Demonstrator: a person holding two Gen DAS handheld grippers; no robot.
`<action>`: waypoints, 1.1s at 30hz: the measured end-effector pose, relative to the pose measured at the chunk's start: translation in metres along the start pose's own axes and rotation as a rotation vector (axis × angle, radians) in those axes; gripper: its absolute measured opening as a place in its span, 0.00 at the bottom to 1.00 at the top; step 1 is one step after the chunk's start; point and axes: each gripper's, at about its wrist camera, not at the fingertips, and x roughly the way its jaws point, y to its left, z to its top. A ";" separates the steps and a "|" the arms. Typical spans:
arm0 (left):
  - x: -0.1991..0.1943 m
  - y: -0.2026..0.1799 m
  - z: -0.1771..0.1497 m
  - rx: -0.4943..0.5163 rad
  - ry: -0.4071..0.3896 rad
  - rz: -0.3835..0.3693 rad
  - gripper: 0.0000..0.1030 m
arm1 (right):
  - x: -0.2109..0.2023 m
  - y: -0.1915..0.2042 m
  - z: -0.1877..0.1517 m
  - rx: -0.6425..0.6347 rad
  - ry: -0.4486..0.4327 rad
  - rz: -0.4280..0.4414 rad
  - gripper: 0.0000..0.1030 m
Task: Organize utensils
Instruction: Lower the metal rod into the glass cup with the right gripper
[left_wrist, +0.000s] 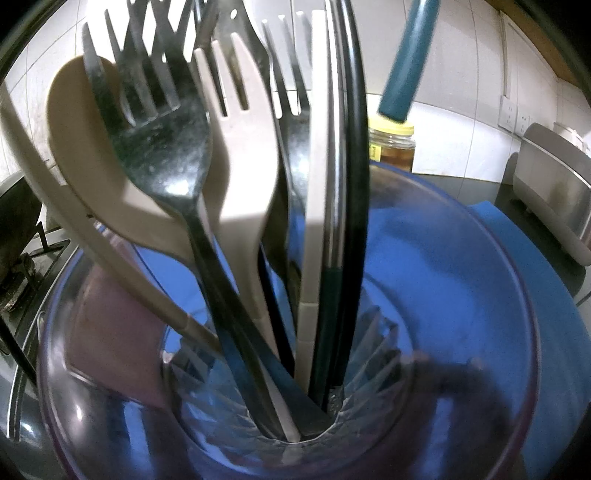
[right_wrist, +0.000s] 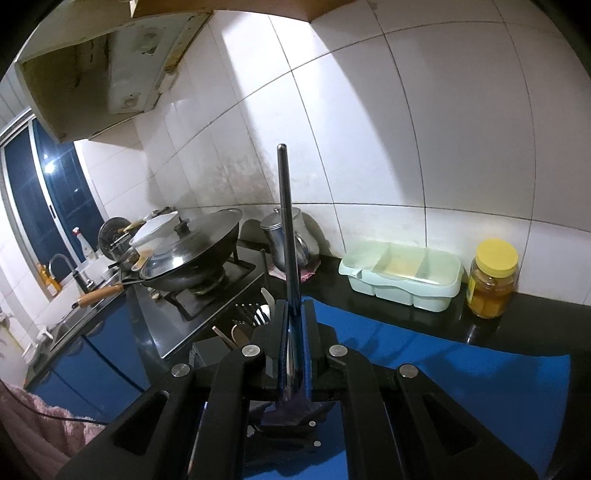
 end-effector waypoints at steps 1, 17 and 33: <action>0.000 0.000 0.000 0.000 0.000 0.000 0.77 | -0.001 0.000 0.001 -0.002 -0.001 0.003 0.08; 0.000 0.000 0.000 0.001 0.000 0.001 0.77 | 0.033 0.000 -0.015 -0.001 0.112 0.031 0.08; 0.000 -0.001 0.000 0.001 0.000 0.002 0.77 | 0.078 -0.014 -0.043 0.043 0.304 0.047 0.08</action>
